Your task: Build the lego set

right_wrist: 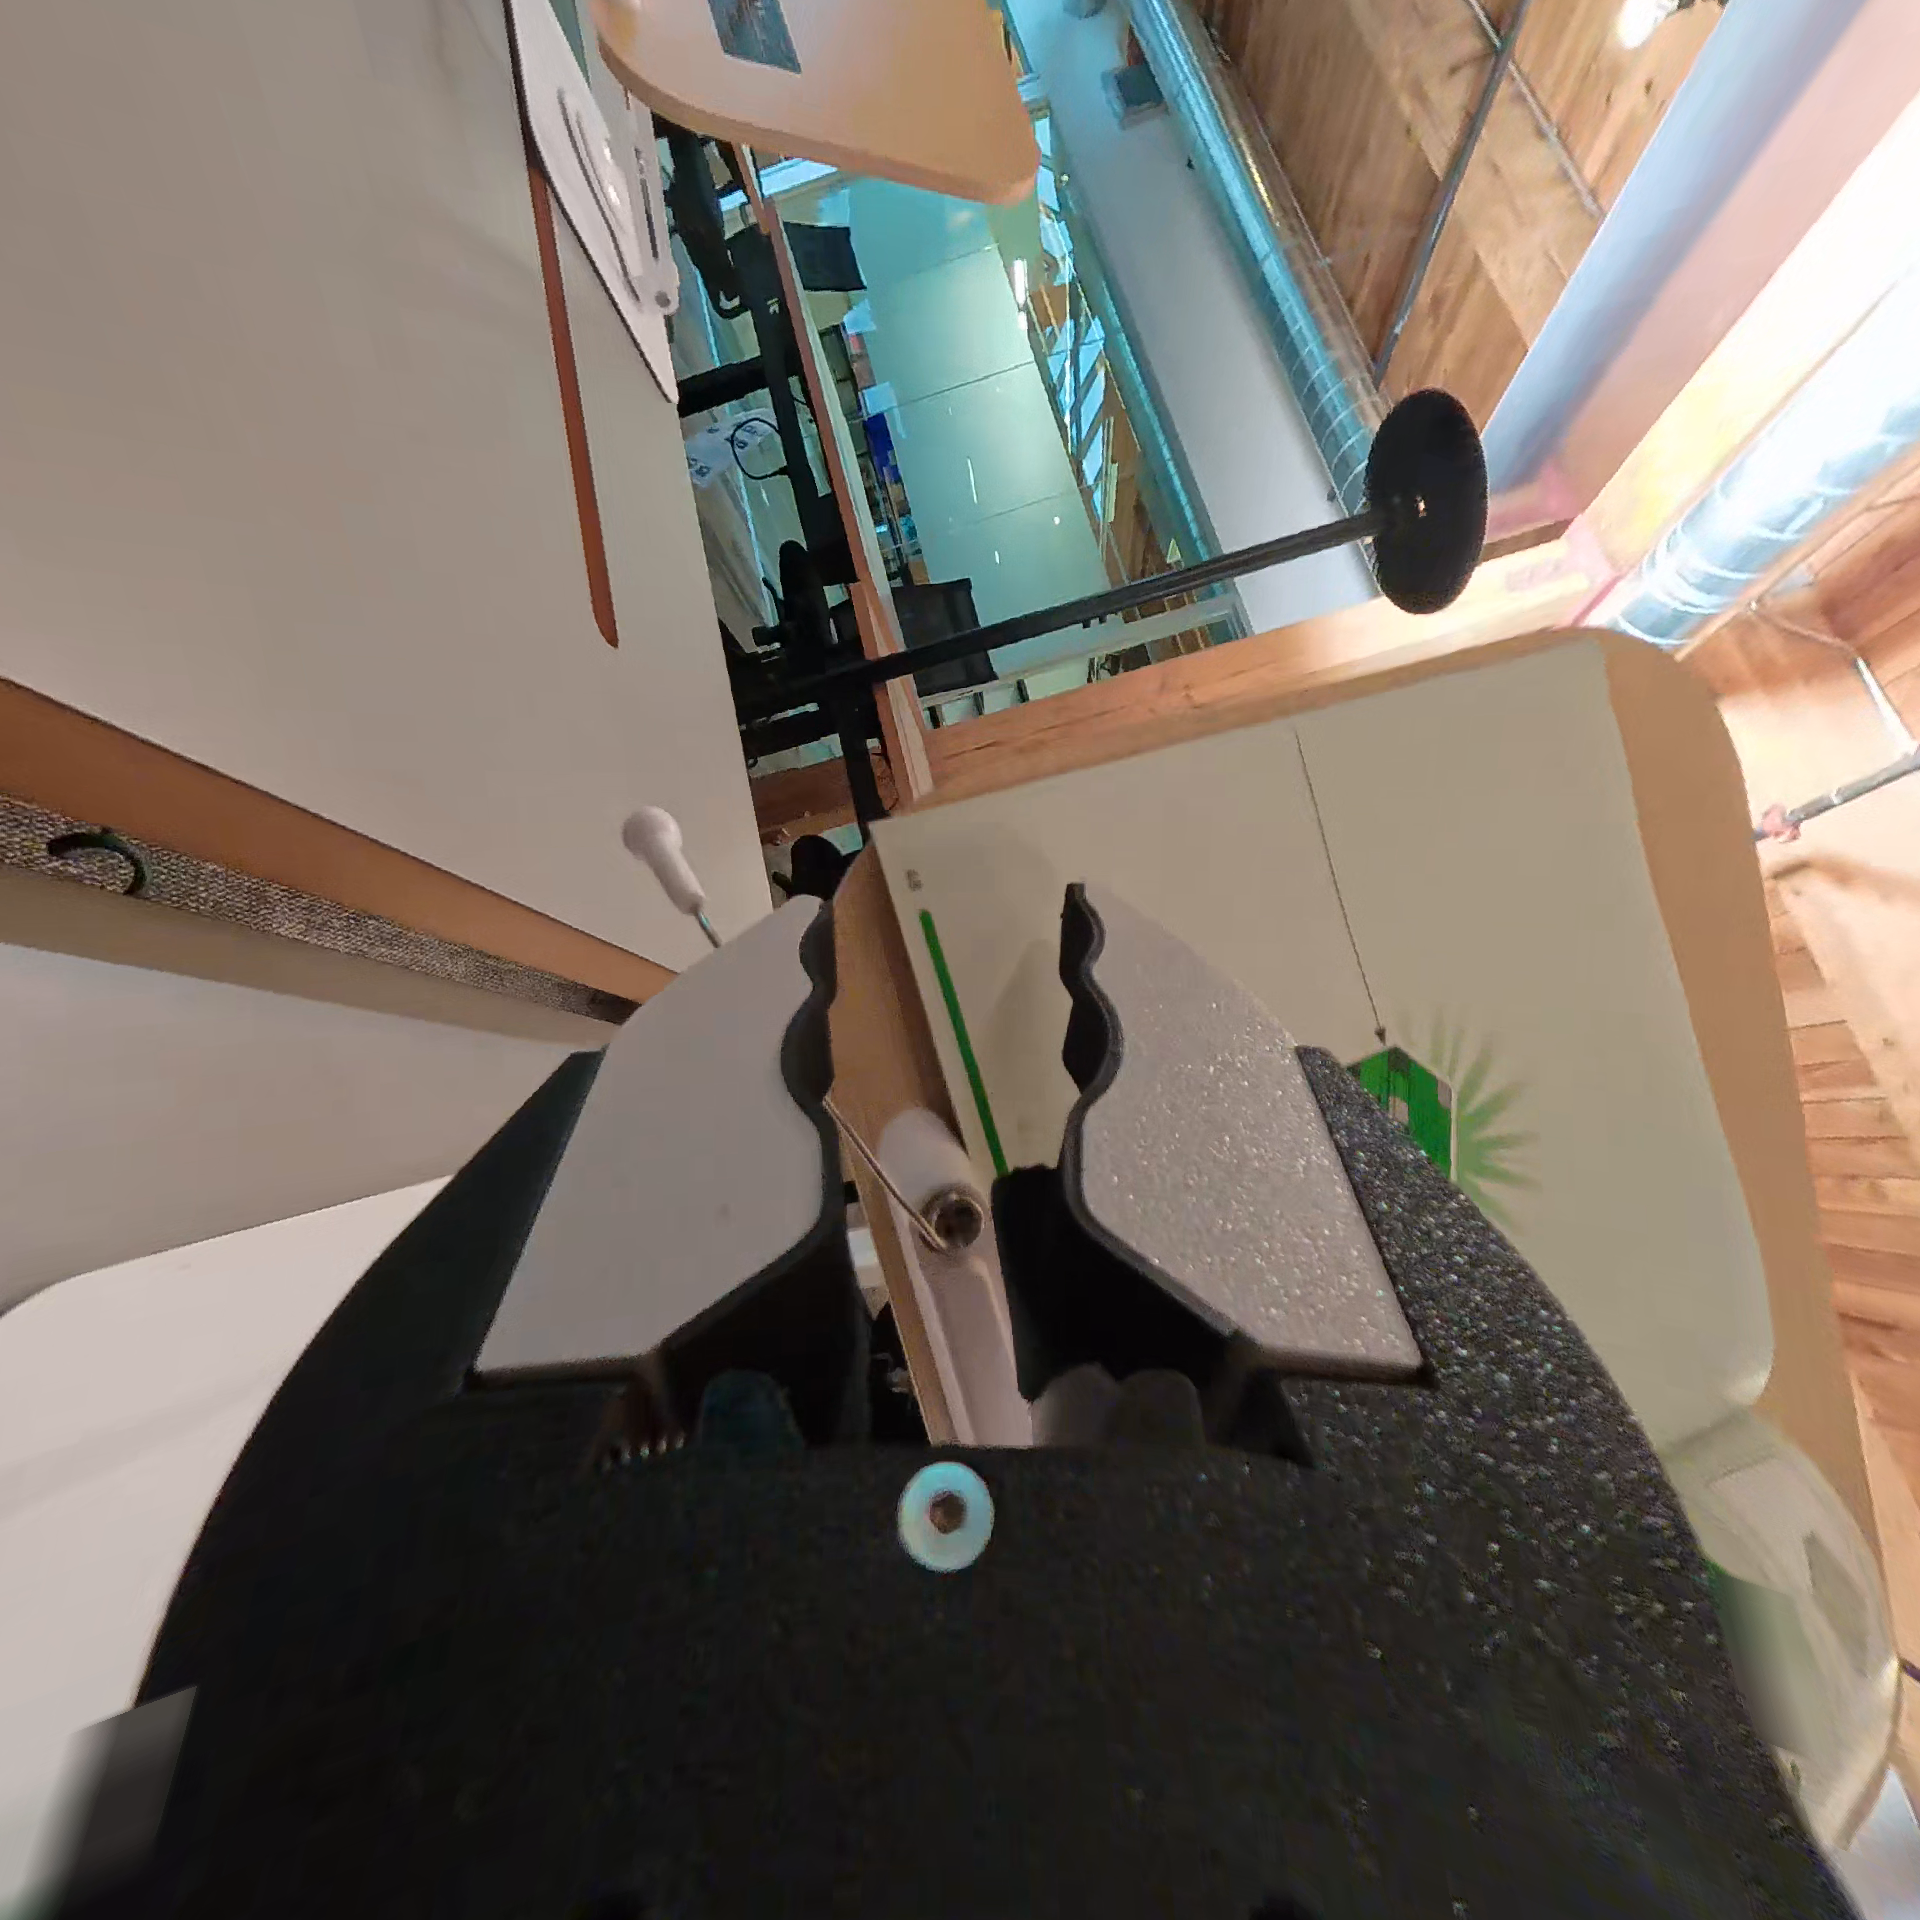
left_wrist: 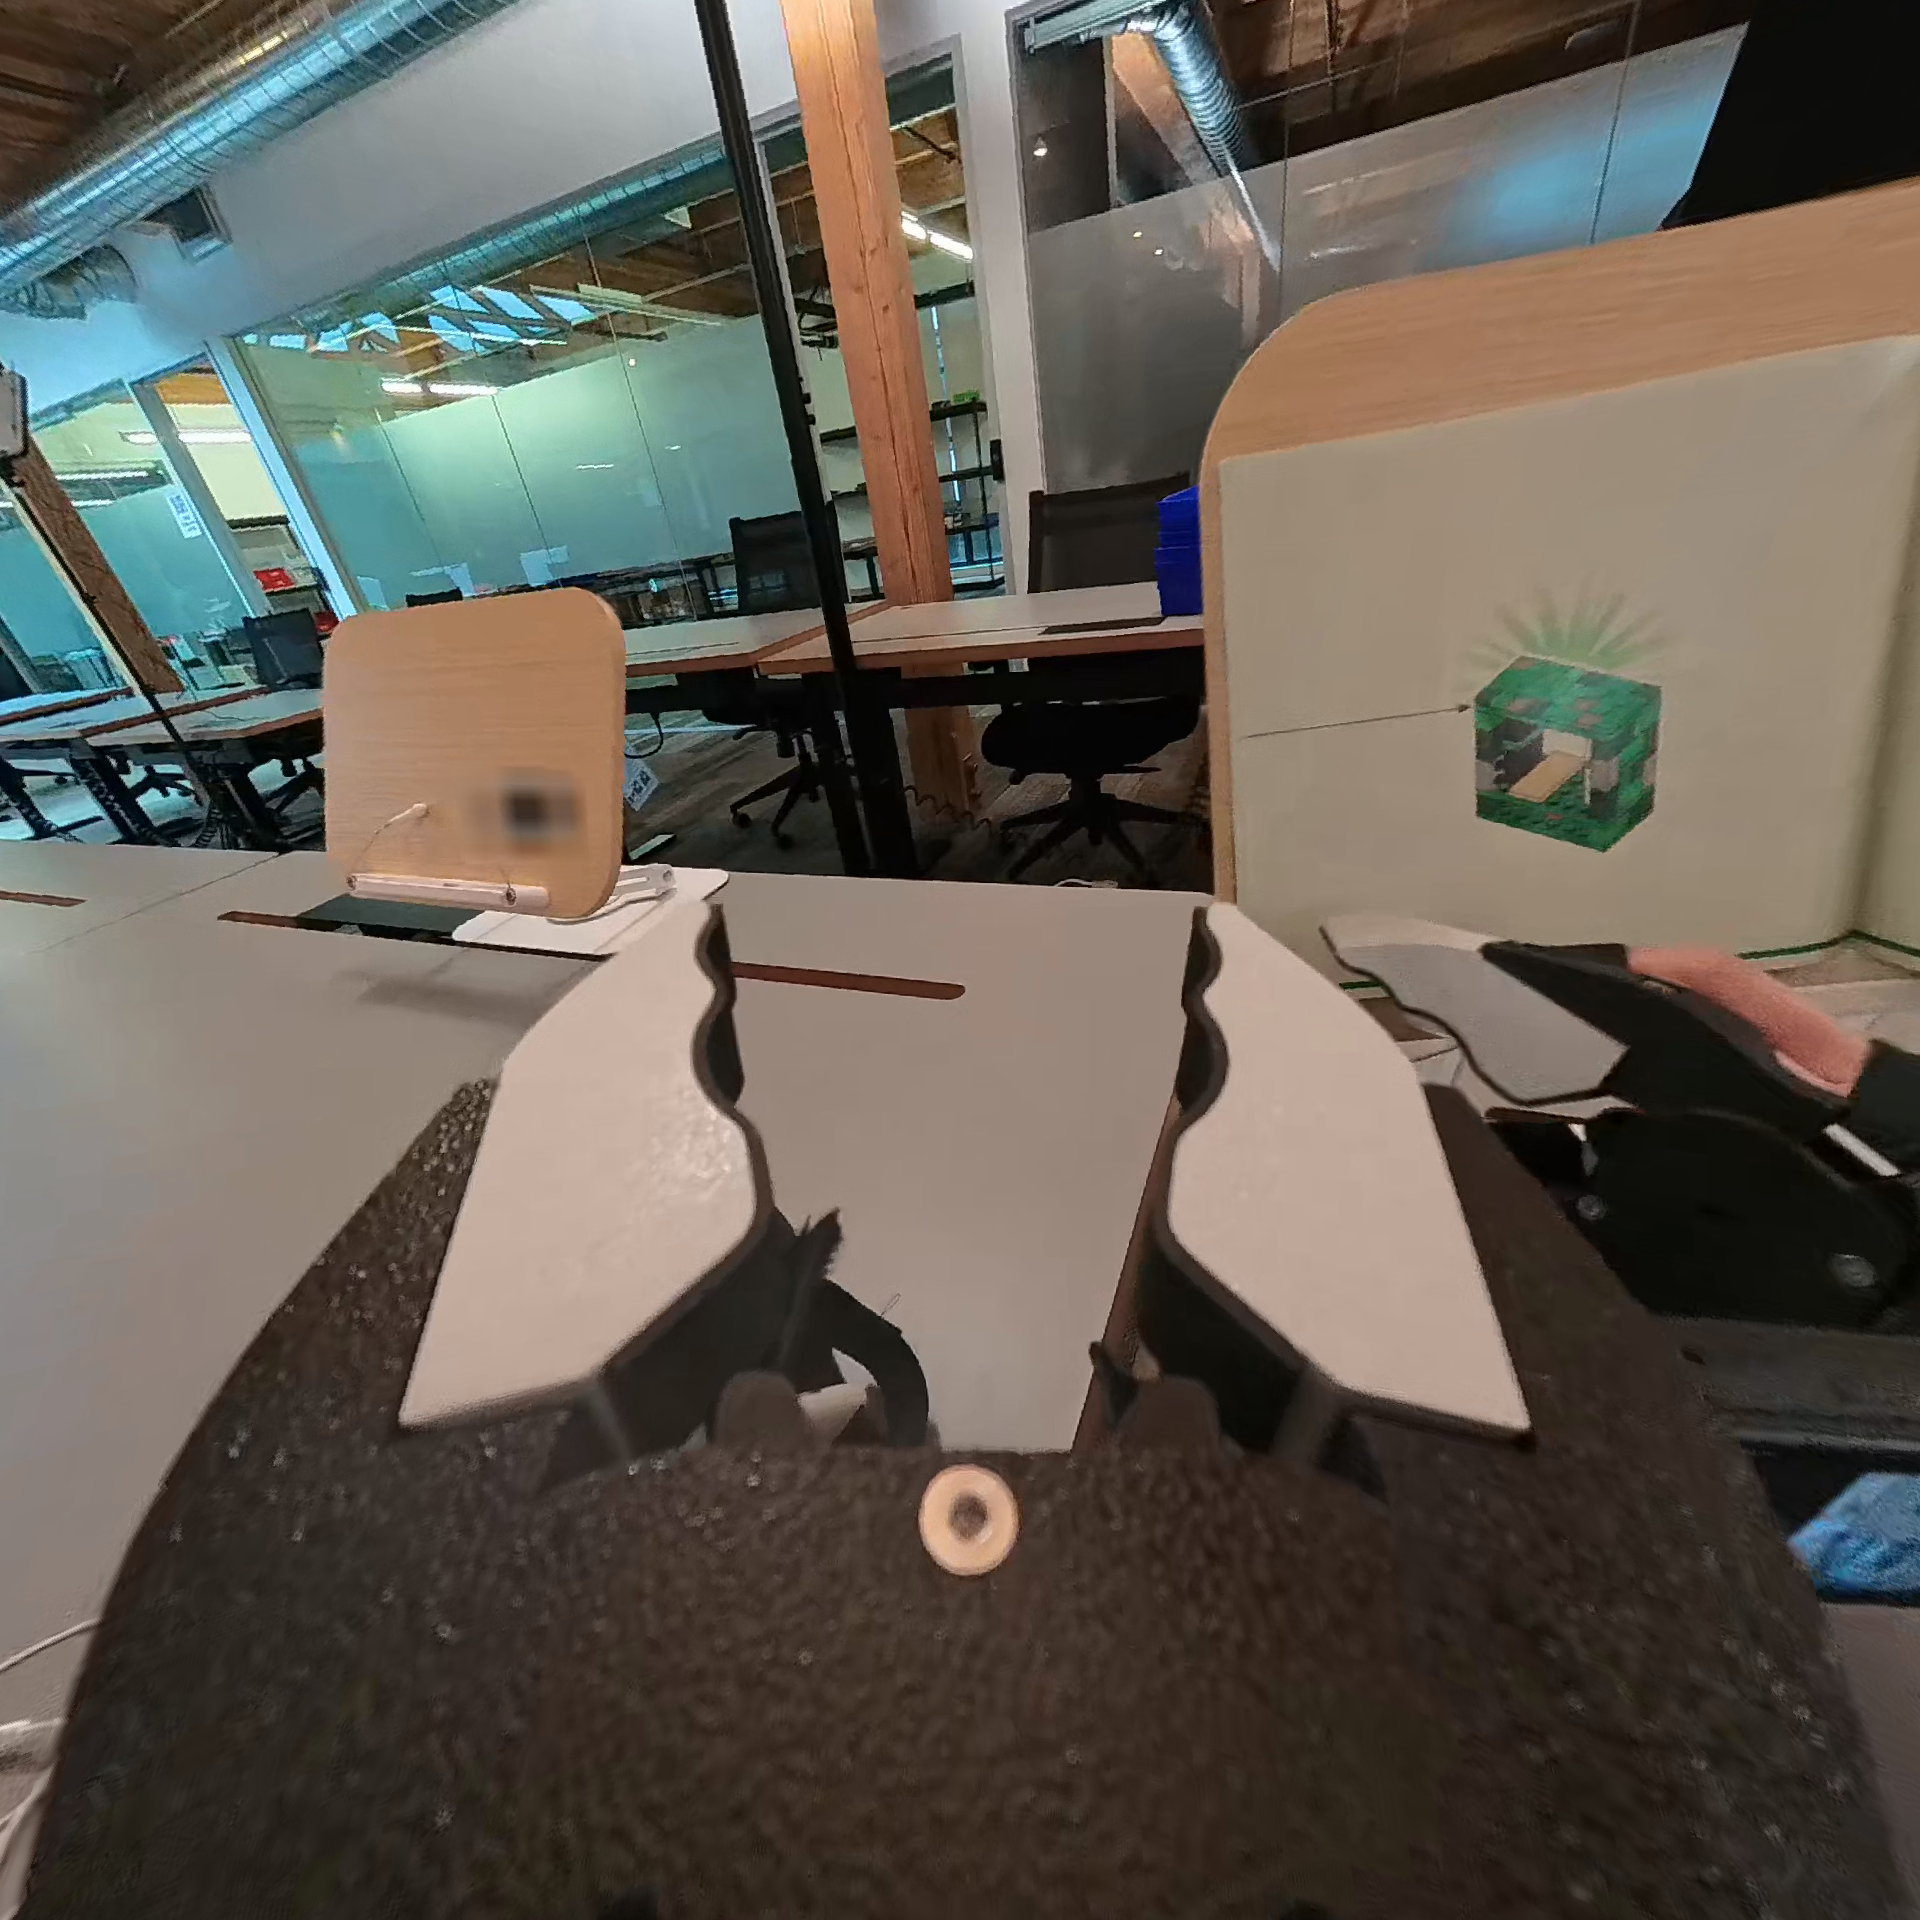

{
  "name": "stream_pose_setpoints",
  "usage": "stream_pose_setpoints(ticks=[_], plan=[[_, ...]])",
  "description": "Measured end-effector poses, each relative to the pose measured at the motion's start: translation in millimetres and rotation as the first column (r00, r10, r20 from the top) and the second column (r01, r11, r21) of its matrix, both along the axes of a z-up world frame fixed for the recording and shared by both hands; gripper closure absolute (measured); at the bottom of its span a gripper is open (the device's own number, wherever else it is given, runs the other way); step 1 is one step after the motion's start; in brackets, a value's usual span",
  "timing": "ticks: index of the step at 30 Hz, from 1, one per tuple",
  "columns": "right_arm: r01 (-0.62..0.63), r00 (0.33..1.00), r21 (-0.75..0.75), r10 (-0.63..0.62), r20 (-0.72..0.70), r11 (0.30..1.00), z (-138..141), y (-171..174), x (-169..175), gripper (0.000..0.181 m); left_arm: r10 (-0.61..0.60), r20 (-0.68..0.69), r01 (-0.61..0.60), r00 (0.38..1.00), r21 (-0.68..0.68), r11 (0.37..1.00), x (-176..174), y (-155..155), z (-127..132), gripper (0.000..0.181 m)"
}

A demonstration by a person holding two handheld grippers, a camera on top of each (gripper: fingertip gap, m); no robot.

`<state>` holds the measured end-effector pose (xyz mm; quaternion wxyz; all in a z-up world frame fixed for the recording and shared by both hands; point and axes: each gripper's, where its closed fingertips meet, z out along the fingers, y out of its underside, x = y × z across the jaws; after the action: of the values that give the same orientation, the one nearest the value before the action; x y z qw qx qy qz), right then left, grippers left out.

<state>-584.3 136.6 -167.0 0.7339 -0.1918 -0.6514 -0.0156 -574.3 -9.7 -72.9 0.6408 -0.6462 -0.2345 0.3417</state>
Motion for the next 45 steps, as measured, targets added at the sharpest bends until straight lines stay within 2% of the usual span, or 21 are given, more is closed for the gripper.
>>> stream_pose_setpoints(ticks=[7, 18, 22, 25, 28, 31, 34, 37, 39, 41, 45], plan=[[0.015, 1.000, 0.029, -0.015, -0.006, 0.999, 7.6, -3.3, -6.2, 0.143, -0.009, 0.014, 0.009, 1.000, 0.016, 1.000, -1.1, -1.4, -0.7, 0.101], [-0.011, 1.000, -0.019, 0.012, 0.021, 1.000, 8.6, -9.0, -1.0, 0.157, -0.046, 0.022, 0.046, 0.999, 0.010, 0.999, 3.9, 4.6, -1.3, 0.102], [-0.025, 1.000, -0.050, 0.026, 0.005, 0.998, 10.7, -9.9, 4.0, 0.179, -0.070, 0.036, 0.070, 0.997, 0.009, 0.997, 5.0, 7.9, -3.7, 0.103], [-0.044, 0.997, -0.097, 0.037, -0.071, 0.994, 22.1, -10.2, 18.8, 0.181, -0.141, 0.056, 0.141, 0.988, 0.012, 0.990, 10.8, 17.9, -7.1, 0.114], [-0.076, 0.984, -0.237, 0.034, -0.174, 0.969, 35.6, -4.6, 45.7, 0.181, -0.213, 0.079, 0.211, 0.974, 0.037, 0.977, 18.0, 29.1, -8.0, 0.117], [-0.157, 0.957, -0.400, 0.039, -0.286, 0.903, 48.8, 1.7, 81.5, 0.181, -0.312, 0.074, 0.307, 0.947, 0.067, 0.949, 32.2, 44.0, -4.7, 0.126], [-0.226, 0.938, -0.518, 0.040, -0.344, 0.825, 54.9, 8.6, 112.3, 0.181, -0.450, 0.080, 0.442, 0.889, 0.099, 0.891, 51.3, 66.0, -5.8, 0.138], [-0.219, 0.954, -0.531, 0.064, -0.294, 0.818, 49.5, 10.6, 119.7, 0.177, -0.452, 0.115, 0.451, 0.884, 0.042, 0.892, 54.0, 74.3, -15.0, 0.138], [-0.171, 0.977, -0.504, 0.081, -0.196, 0.846, 39.4, 8.7, 106.9, 0.153, -0.390, 0.086, 0.391, 0.917, -0.001, 0.920, 48.3, 68.6, -14.4, 0.138], [-0.124, 0.990, -0.427, 0.085, -0.109, 0.896, 33.7, 4.2, 87.8, 0.140, -0.322, 0.054, 0.324, 0.945, -0.026, 0.946, 41.4, 58.8, -11.3, 0.138], [-0.070, 0.997, -0.199, 0.077, 0.024, 0.977, 26.3, -6.6, 42.6, 0.135, -0.243, 0.042, 0.244, 0.969, -0.014, 0.970, 30.0, 40.0, -6.6, 0.138]])
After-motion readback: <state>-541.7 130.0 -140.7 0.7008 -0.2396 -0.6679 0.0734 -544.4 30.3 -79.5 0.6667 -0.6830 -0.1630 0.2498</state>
